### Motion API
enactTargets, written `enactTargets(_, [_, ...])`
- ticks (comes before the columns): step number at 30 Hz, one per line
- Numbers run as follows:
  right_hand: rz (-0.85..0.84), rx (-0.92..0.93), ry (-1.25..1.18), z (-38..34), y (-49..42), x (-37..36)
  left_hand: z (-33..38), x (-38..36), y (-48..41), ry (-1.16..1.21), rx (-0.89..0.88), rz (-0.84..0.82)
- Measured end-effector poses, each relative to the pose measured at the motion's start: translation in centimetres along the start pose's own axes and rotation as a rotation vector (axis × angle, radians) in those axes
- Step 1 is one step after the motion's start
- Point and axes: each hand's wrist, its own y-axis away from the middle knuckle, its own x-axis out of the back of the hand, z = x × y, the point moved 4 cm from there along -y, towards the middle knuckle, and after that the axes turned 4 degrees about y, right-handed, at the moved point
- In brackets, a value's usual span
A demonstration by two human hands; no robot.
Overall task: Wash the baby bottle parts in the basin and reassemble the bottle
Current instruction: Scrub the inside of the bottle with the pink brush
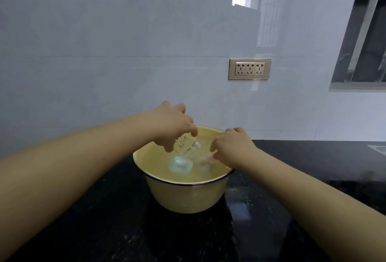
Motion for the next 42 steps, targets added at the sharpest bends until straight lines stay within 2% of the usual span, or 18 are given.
enactTargets(4, [-0.016, -0.047, -0.254, 0.0, 0.7, 0.7, -0.9, -0.8, 0.8, 0.587, 0.067, 0.1])
enactTargets(8, [0.047, -0.202, -0.772, 0.5, 1.8, 1.6, -1.3, -2.2, 1.6, 1.085, 0.106, 0.206])
enactTargets(12, [0.169, -0.273, -0.955, 0.7, 2.3, 2.8, -0.7, -3.7, 2.3, 1.599, 0.226, 0.405])
enactTargets(15, [0.142, -0.275, -1.118, 0.5, 2.5, 3.7, 0.6, -4.7, 2.7, 1.958, 0.307, 0.501])
enactTargets(17, [0.121, -0.256, -1.185, 0.3, 2.6, 4.3, 1.7, -5.0, 2.7, 2.078, 0.321, 0.551])
enactTargets(22, [0.141, -0.233, -1.295, -0.6, 2.6, 4.8, 3.4, -5.3, 2.8, 2.155, 0.348, 0.724])
enactTargets(28, [0.124, -0.242, -1.46, -1.7, 2.8, 4.2, 4.8, -4.6, 3.6, 1.952, 0.35, 0.878])
enactTargets(35, [0.229, -0.268, -1.503, -1.3, 4.6, 4.4, 5.1, -3.6, 4.3, 1.741, 0.273, 0.836])
enactTargets(38, [0.247, -0.264, -1.442, -0.9, 5.1, 4.9, 5.1, -3.3, 4.4, 1.802, 0.192, 0.805])
enactTargets(42, [0.089, -0.099, -1.478, 0.7, 5.9, 5.4, 5.0, -3.6, 4.5, 1.976, 0.075, 0.721])
